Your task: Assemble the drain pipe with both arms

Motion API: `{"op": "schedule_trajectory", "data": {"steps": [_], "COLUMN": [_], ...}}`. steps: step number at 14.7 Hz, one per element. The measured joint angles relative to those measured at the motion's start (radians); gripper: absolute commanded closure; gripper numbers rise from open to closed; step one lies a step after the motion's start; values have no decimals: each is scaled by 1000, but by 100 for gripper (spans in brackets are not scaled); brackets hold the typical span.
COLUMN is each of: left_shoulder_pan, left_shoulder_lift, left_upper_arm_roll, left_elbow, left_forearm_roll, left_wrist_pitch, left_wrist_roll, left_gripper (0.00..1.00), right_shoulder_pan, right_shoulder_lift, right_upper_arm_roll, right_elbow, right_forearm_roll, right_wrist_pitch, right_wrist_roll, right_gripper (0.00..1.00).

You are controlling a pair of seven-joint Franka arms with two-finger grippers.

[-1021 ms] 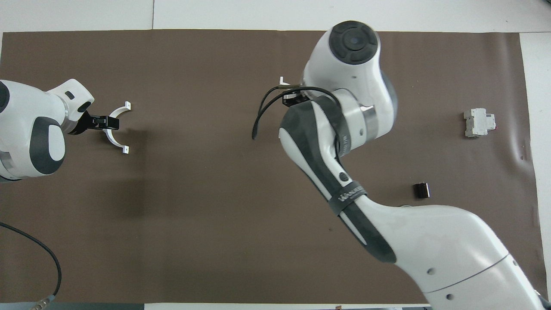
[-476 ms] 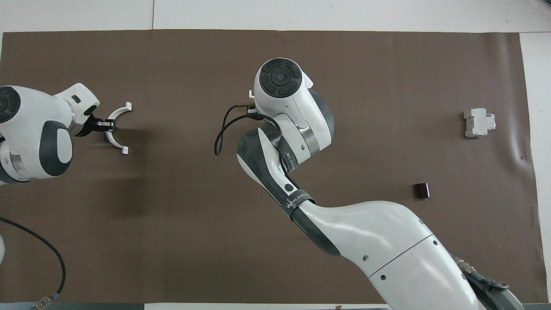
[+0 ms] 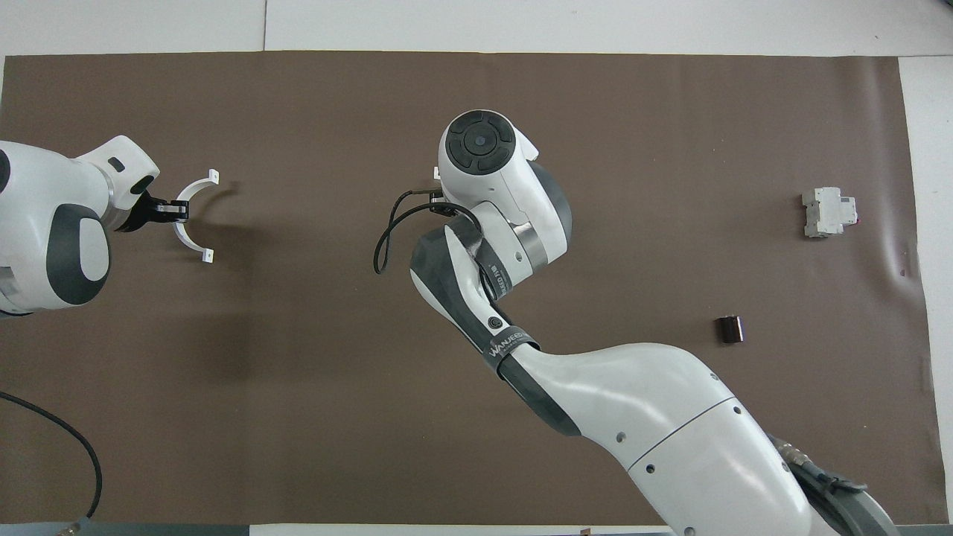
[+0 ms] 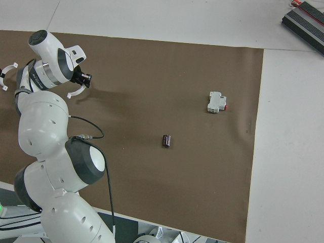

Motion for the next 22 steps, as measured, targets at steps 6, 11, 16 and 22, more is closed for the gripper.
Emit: {"op": "schedule_trajectory", "data": {"steps": [6,11,16,22], "left_shoulder_pan": [-94,-246,-402,-538], "left_shoulder_lift": [-26,-12,61,160], "left_upper_arm_roll": [-2,-4,-4,-4], "left_elbow": [105,123,167,197], "left_forearm_roll": [3,33,87,102], "left_wrist_pitch": [-145,-146,-163,-131], "left_wrist_roll": [-116,-342,-622,-845], "left_gripper": [100,100,100,100], "right_shoulder_pan": [11,15,-75,-358], "right_shoulder_lift": [20,18,-82,-271], "right_upper_arm_roll": [1,2,-21,-20], "right_elbow": [0,-6,8,-12], "right_forearm_roll": [0,-1,-7,-6], "right_wrist_pitch": [14,54,-18,-259], "right_wrist_roll": [-95,-96,-143,-290], "right_gripper": [45,0,0,0]}}
